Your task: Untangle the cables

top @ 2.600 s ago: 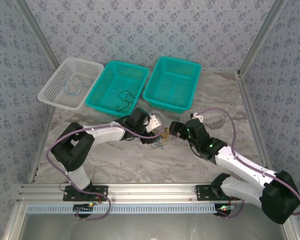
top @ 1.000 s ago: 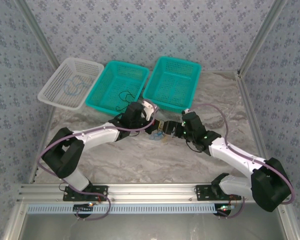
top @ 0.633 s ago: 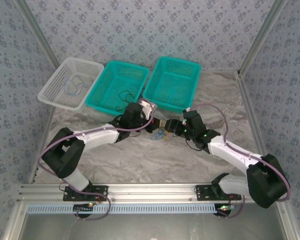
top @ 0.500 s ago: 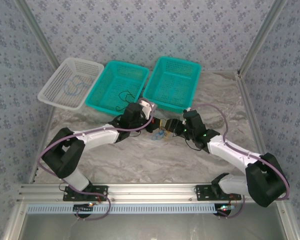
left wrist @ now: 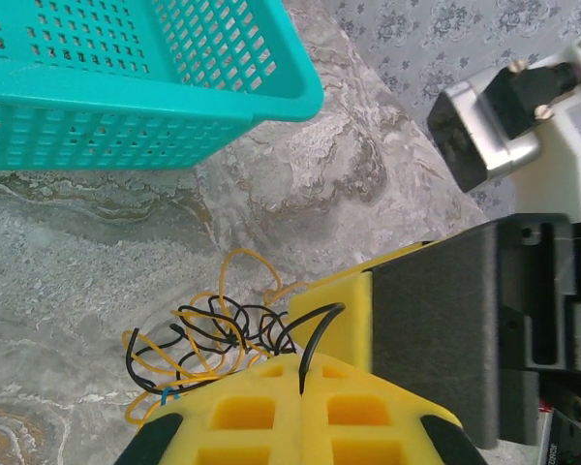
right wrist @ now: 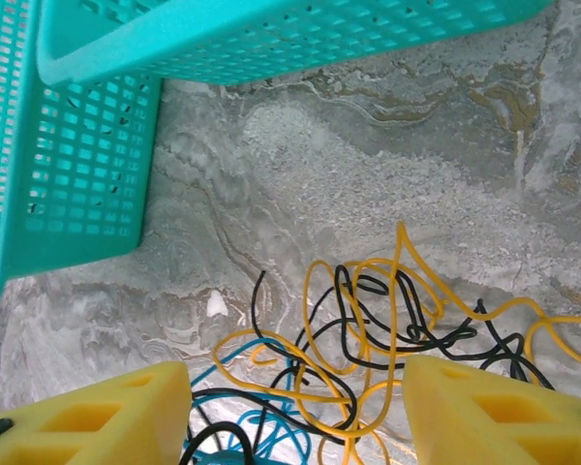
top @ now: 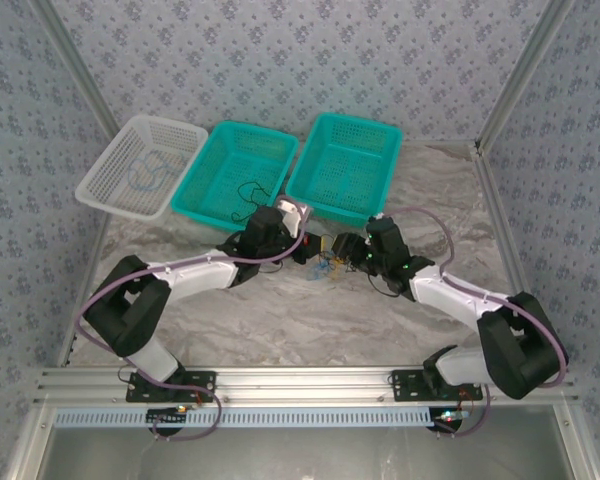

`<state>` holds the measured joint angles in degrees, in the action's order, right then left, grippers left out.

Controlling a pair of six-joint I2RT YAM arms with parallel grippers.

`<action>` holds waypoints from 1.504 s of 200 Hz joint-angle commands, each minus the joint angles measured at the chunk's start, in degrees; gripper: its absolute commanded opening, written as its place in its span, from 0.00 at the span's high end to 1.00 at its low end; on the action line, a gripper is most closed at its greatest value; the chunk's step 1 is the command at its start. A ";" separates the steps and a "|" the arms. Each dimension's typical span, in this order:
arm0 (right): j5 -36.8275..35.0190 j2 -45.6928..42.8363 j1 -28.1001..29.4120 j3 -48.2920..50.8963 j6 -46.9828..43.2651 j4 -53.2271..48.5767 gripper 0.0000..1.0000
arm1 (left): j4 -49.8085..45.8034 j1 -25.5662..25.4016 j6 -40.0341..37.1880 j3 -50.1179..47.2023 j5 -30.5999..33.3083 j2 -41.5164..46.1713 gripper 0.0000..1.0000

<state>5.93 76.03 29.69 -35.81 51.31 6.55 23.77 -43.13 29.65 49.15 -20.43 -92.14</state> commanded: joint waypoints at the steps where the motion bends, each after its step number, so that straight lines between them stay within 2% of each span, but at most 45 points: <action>1: -1.47 1.80 0.04 0.60 0.54 1.22 0.44 | 6.11 0.46 2.60 -1.46 -1.59 1.34 1.00; 30: -1.74 3.69 0.80 1.32 -0.96 1.83 0.54 | 9.46 1.33 5.24 -2.69 -2.46 1.35 1.00; 55: -3.45 4.75 1.13 0.75 -2.91 -0.31 0.76 | 12.92 2.72 8.21 -4.09 -2.87 1.82 1.00; 69: -5.11 4.41 1.13 0.77 -3.76 -1.94 0.85 | 13.16 3.68 9.16 -4.47 -2.63 2.88 1.00; 79: -6.68 4.00 1.14 0.65 -4.61 -4.19 0.87 | 12.68 4.29 9.37 -4.87 -1.84 3.94 1.00; 131: -17.13 4.23 0.64 -1.95 -7.26 -18.08 0.88 | 5.27 8.32 10.14 -5.86 3.40 8.68 1.00; 208: -21.18 4.02 0.27 -2.53 -9.57 -23.68 0.89 | 3.89 10.86 11.71 -8.45 6.05 12.97 1.00; 221: -17.52 2.31 0.43 -2.10 -12.23 -20.76 0.82 | 4.31 10.81 11.32 -8.54 4.48 12.46 1.00; 235: -11.69 -0.60 0.70 -1.31 -14.75 -15.59 0.61 | 4.25 10.86 11.45 -8.29 3.19 12.00 1.00; 256: -4.90 -4.82 1.92 -0.37 -24.17 -9.17 0.33 | 4.11 10.79 12.25 -7.78 2.57 11.48 1.00; 258: -4.23 -5.07 2.09 -0.32 -25.19 -8.41 0.29 | 4.10 10.84 12.42 -7.71 2.56 11.42 1.00; 262: -2.09 -5.56 2.30 -0.21 -27.45 -7.22 0.06 | 4.10 10.79 12.74 -7.69 2.49 11.38 1.00; 264: -1.24 -5.66 2.43 -0.22 -28.69 -6.67 0.02 | 4.09 10.79 12.79 -7.67 2.49 11.37 1.00; 301: 0.89 -3.33 6.51 -2.05 -45.11 -3.47 0.00 | 4.53 10.79 15.89 -6.65 0.77 10.90 1.00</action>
<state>1.98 70.63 34.35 -36.75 21.12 -1.41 27.57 -32.58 42.76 40.95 -17.26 -80.79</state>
